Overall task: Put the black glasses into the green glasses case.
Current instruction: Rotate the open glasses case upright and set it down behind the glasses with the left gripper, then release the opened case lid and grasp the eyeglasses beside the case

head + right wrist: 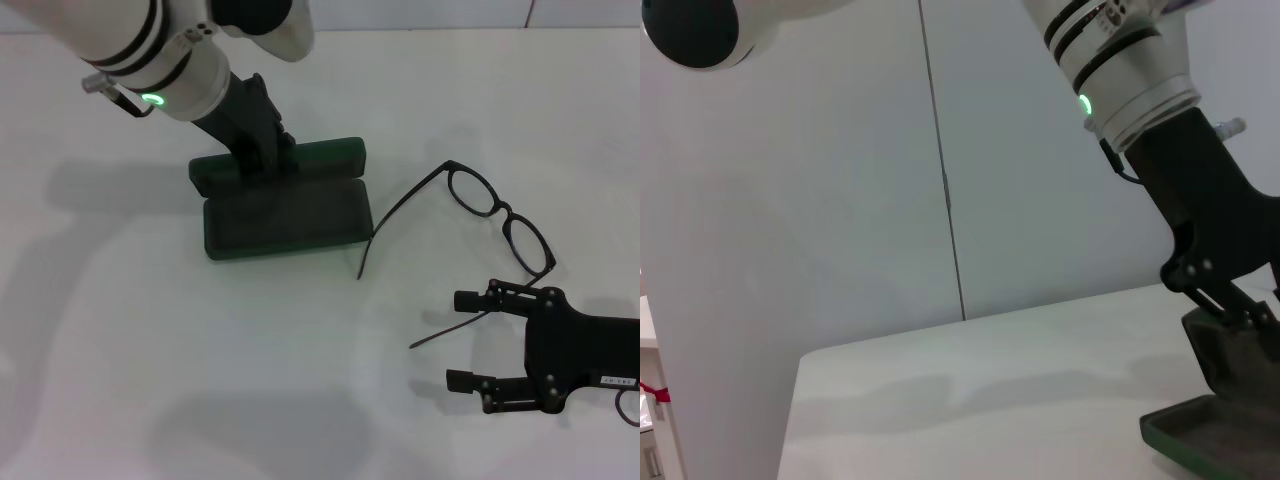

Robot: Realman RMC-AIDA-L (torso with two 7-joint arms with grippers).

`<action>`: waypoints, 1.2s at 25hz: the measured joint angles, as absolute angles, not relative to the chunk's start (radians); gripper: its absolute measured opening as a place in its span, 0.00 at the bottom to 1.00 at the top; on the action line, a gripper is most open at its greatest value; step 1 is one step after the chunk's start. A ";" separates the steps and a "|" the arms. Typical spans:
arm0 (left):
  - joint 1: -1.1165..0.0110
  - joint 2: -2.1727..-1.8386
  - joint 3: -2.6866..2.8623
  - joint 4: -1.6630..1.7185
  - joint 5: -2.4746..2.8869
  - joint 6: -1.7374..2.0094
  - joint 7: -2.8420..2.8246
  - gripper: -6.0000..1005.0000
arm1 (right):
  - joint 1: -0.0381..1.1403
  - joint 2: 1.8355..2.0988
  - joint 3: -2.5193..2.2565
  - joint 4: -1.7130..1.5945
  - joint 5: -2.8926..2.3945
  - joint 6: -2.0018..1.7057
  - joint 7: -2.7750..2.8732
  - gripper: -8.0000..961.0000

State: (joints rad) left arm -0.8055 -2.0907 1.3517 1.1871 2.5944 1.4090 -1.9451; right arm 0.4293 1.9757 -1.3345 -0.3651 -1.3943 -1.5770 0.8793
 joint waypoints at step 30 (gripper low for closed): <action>-0.789 -2.090 1.372 1.196 2.546 1.390 -1.982 0.47 | 0.416 1.976 -1.328 -0.365 -1.394 -1.575 0.881 0.87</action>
